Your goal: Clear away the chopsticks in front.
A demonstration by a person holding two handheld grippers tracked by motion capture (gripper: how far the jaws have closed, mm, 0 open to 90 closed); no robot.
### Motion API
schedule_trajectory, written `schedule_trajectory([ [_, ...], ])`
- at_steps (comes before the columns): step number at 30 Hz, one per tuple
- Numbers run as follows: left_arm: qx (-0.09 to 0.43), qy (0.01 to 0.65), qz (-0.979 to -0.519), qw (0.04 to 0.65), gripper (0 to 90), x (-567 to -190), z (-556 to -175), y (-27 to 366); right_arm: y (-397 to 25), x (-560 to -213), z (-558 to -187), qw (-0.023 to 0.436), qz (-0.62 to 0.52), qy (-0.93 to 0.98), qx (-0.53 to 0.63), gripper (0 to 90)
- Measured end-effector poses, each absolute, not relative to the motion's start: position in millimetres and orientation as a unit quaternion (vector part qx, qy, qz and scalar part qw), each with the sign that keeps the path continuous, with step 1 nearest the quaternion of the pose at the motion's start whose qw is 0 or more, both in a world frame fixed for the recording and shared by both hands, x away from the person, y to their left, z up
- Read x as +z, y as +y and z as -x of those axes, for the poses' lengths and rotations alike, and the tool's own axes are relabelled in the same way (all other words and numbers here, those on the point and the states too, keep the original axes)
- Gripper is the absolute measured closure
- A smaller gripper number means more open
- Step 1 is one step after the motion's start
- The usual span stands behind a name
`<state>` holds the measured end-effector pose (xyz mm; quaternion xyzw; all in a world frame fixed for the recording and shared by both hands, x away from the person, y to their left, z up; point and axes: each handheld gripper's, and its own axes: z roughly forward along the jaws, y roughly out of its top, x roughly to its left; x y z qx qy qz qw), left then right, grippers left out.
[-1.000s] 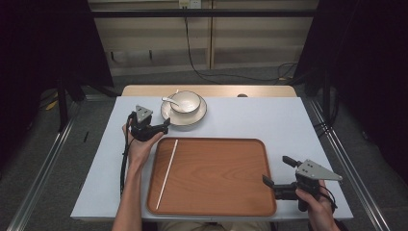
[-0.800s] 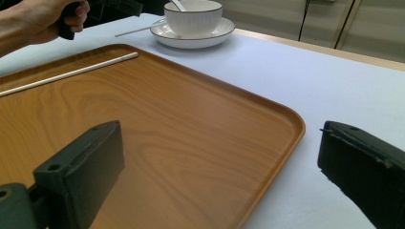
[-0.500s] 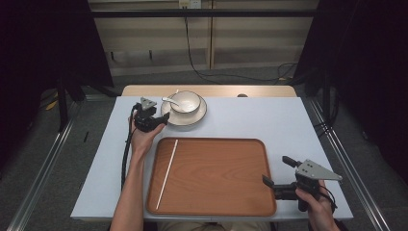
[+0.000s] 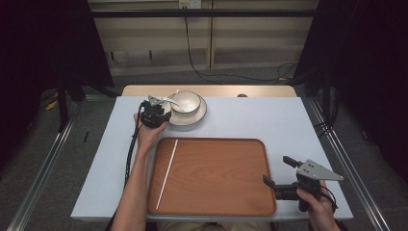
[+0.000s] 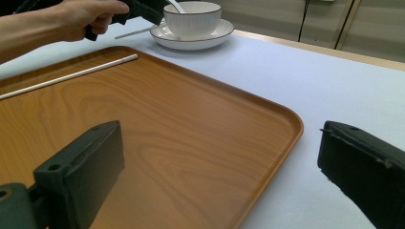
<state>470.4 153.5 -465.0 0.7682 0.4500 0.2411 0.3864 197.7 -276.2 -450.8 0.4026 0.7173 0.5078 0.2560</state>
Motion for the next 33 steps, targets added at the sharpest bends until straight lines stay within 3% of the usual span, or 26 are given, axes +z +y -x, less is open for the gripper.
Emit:
schedule_trajectory([
  [12,0.25,0.451,-0.783,0.347,77.8,-470.2,-481.0,144.7,-277.5,-451.0,-197.6,0.258,-0.403,0.717,0.507,1.6],
  [33,0.22,0.468,-0.788,0.336,85.3,-467.0,-491.2,145.0,-277.4,-451.6,-198.3,0.257,-0.404,0.717,0.507,1.6],
])
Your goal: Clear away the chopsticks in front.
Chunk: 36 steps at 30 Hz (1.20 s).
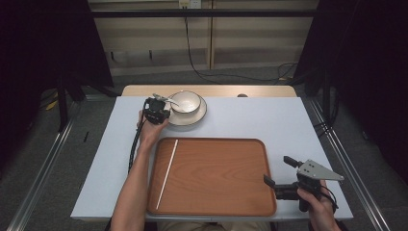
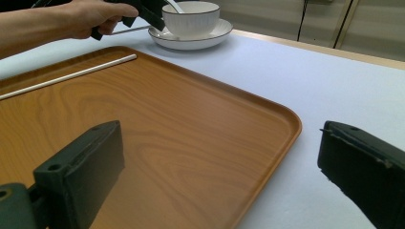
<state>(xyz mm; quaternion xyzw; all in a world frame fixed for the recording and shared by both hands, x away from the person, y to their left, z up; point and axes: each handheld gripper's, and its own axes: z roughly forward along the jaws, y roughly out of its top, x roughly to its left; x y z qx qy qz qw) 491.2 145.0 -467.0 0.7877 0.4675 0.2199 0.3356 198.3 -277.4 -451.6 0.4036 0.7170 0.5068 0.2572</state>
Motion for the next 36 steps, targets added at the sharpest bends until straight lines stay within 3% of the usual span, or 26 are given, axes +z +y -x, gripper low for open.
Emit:
schedule_trajectory([
  [10,0.207,0.479,-0.782,0.342,85.4,-466.1,-490.5,148.0,-277.5,-451.6,-198.4,0.257,-0.404,0.717,0.507,1.6],
  [36,0.23,0.491,-0.753,0.373,85.4,-456.7,-460.6,166.2,-277.0,-451.2,-197.8,0.259,-0.404,0.716,0.507,1.6],
])
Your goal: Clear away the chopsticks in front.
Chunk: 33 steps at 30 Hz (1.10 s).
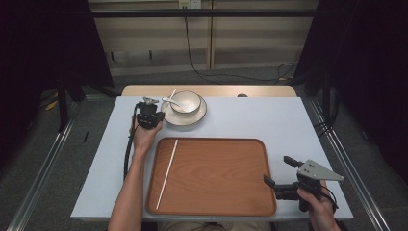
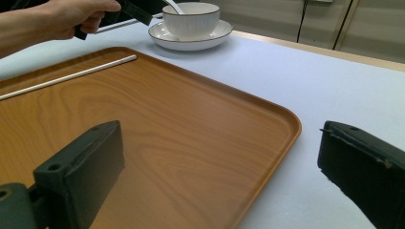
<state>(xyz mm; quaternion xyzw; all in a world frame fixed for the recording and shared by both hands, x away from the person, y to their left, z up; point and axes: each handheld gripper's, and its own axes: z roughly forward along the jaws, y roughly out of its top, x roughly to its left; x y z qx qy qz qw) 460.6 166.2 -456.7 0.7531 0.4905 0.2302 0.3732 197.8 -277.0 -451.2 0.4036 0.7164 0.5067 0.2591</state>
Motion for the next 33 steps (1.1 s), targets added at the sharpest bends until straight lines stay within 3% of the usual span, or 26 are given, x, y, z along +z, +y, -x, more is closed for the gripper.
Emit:
schedule_trajectory([
  [15,0.231,0.518,-0.722,0.396,85.4,-453.7,-427.6,182.5,-277.1,-449.9,-196.4,0.263,-0.4,0.715,0.509,1.6],
  [17,0.246,0.514,-0.73,0.377,85.4,-451.9,-424.1,181.1,-277.0,-449.7,-195.7,0.263,-0.4,0.714,0.511,1.6],
  [33,0.223,0.538,-0.712,0.393,85.4,-455.2,-393.1,185.6,-276.0,-450.2,-196.4,0.262,-0.397,0.717,0.51,1.6],
])
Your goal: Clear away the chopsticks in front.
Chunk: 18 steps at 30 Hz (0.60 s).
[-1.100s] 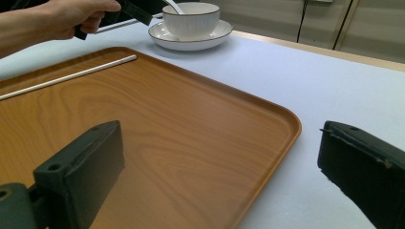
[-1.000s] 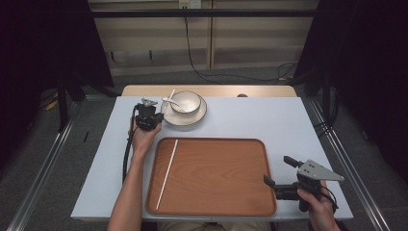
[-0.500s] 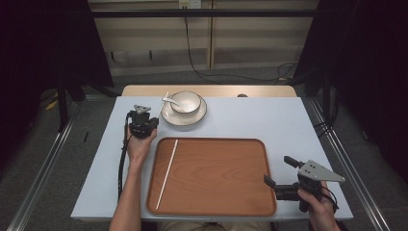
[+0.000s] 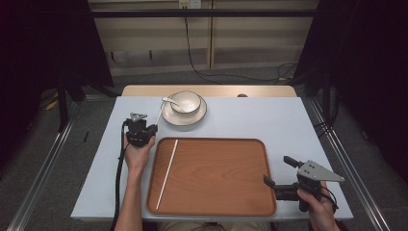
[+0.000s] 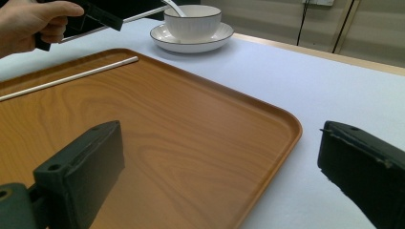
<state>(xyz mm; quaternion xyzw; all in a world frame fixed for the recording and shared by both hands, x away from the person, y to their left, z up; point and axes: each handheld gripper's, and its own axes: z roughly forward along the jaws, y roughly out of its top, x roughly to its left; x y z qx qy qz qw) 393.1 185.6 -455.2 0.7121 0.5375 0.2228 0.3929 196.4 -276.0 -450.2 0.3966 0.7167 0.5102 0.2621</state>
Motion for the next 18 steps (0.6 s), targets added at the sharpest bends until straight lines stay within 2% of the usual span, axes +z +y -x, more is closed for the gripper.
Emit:
schedule_trajectory([
  [1,0.231,0.535,-0.715,0.387,85.4,-455.1,-390.7,183.7,-275.9,-450.1,-196.4,0.262,-0.397,0.716,0.511,1.6],
  [4,0.204,0.539,-0.714,0.399,85.4,-456.4,-388.3,184.6,-275.8,-450.1,-196.2,0.263,-0.396,0.717,0.51,1.6],
  [11,0.221,0.542,-0.713,0.386,85.4,-454.1,-375.9,183.8,-275.8,-450.0,-196.3,0.263,-0.396,0.717,0.51,1.6],
  [18,0.213,0.545,-0.709,0.394,85.4,-446.4,-352.5,181.8,-275.7,-450.0,-196.2,0.264,-0.397,0.717,0.509,1.6],
])
